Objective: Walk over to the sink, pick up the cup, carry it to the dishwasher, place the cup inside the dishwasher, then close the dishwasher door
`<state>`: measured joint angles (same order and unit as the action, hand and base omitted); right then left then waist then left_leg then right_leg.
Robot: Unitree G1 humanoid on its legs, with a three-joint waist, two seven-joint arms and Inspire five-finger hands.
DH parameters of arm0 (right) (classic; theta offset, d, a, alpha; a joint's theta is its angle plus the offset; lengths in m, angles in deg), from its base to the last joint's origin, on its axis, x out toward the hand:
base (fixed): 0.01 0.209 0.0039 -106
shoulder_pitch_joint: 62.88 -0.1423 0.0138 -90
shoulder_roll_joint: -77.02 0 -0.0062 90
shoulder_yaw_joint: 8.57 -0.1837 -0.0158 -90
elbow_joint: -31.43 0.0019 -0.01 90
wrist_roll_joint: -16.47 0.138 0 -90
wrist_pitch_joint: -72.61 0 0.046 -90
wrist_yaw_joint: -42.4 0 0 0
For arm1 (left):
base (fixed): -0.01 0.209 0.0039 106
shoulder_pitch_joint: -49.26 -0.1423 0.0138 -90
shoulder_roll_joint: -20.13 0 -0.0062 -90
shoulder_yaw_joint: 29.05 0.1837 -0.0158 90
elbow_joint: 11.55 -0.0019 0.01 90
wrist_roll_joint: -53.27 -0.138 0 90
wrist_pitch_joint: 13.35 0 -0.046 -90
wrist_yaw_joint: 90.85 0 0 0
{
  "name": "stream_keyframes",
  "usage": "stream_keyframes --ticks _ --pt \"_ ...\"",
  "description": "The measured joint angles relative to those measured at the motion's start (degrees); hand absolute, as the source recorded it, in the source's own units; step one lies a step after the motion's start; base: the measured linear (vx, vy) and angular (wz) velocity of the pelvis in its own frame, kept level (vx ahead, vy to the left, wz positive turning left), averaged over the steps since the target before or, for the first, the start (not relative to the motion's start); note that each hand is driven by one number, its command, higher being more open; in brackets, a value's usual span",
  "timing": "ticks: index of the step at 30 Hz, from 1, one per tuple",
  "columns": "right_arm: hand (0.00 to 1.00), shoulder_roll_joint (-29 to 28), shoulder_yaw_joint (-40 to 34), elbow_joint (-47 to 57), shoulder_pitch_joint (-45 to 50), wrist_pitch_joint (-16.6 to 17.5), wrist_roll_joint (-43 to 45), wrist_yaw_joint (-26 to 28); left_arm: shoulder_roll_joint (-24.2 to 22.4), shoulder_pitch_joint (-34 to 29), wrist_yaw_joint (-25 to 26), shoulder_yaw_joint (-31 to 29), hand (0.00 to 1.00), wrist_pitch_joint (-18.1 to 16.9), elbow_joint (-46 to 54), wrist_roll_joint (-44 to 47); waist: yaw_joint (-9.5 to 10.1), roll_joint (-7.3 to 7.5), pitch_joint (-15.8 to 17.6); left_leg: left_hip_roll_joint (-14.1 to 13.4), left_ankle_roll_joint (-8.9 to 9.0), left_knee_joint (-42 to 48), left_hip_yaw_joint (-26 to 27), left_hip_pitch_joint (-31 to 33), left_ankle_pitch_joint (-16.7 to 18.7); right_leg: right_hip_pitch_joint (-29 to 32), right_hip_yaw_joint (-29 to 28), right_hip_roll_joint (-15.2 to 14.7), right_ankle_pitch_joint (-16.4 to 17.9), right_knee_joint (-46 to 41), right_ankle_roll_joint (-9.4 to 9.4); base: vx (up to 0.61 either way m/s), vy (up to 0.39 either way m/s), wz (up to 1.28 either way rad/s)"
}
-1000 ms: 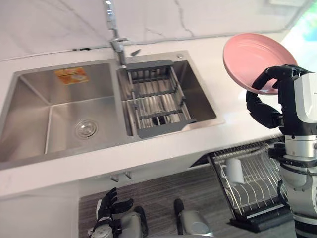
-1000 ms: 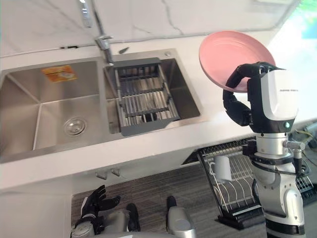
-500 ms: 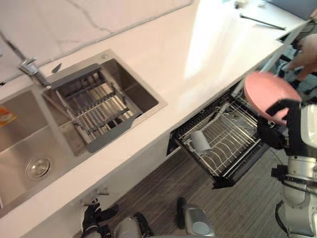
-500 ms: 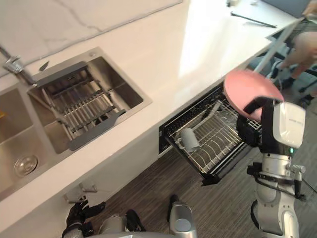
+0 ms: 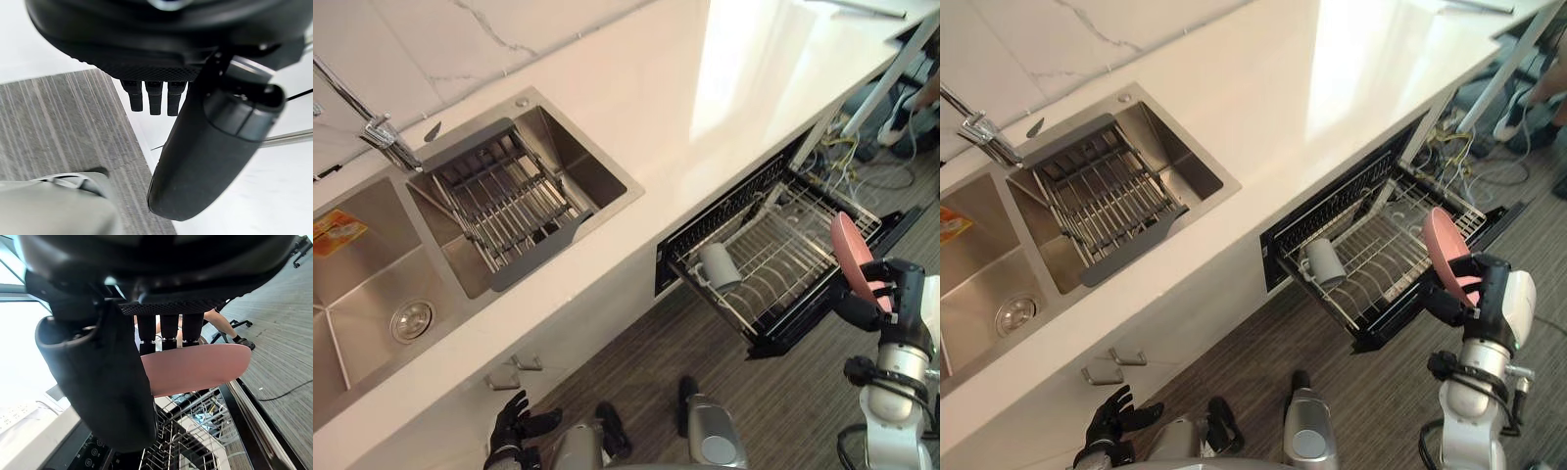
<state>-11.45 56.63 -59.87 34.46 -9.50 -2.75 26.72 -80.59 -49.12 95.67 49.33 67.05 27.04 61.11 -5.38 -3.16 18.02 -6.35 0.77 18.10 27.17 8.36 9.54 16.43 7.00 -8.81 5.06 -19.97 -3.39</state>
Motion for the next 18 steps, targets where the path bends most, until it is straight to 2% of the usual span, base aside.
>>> stream_keyframes --ticks 3,6,9,11,13,18 --pt "0.3 3.8 1.7 -0.8 -4.2 0.0 0.0 -0.6 -0.2 1.3 -0.1 1.1 0.9 -0.2 0.0 0.1 -0.04 -1.08 2.2 1.0 -0.55 -1.1 0.0 2.4 -1.0 2.6 -0.8 -0.2 -1.8 1.2 0.02 -0.07 0.041 -0.08" --pt "0.3 6.9 3.0 -4.2 -8.8 0.2 1.2 -1.0 -0.4 2.4 -0.1 2.2 0.9 -0.9 0.0 0.1 0.12 -1.27 3.9 1.4 -1.21 -1.7 -0.1 3.0 -1.9 3.2 -0.8 -0.5 -2.7 1.5 0.18 0.0 0.007 0.02" --pt "0.3 10.0 6.1 -10.3 -14.8 0.2 2.6 -1.2 -0.6 3.9 -0.1 3.0 0.9 -1.2 0.6 0.4 0.98 -1.75 4.9 1.8 -1.75 -1.8 -0.3 5.2 -2.9 5.4 -1.1 -0.6 -3.6 1.7 0.11 0.02 0.0 0.0" --pt "0.3 12.5 9.0 -16.0 -19.2 -0.2 4.1 -1.1 -1.1 5.1 -0.1 4.1 0.9 -1.7 1.6 1.5 2.04 -2.8 6.1 2.5 -2.02 -2.7 -1.4 6.4 -3.6 6.6 -1.2 -0.7 -4.3 2.5 -0.1 0.0 0.0 0.0" --pt "0.3 13.4 11.1 -19.7 -22.6 -0.8 4.7 -1.0 -1.2 5.8 -0.1 4.3 0.9 -2.1 1.9 1.8 2.72 -3.41 6.5 3.0 -2.12 -3.4 -1.8 7.2 -4.1 7.5 -1.5 -0.7 -5.0 3.2 -0.21 0.03 0.007 -0.03" --pt "0.3 15.8 14.5 -25.9 -28.8 -1.0 7.1 -0.7 -1.2 7.0 0.6 4.4 0.9 -2.5 1.7 2.3 3.21 -3.85 7.7 3.7 -2.29 -3.9 -3.2 8.5 -4.3 8.0 -1.8 -0.8 -5.9 4.8 -0.63 0.04 0.016 -0.01"
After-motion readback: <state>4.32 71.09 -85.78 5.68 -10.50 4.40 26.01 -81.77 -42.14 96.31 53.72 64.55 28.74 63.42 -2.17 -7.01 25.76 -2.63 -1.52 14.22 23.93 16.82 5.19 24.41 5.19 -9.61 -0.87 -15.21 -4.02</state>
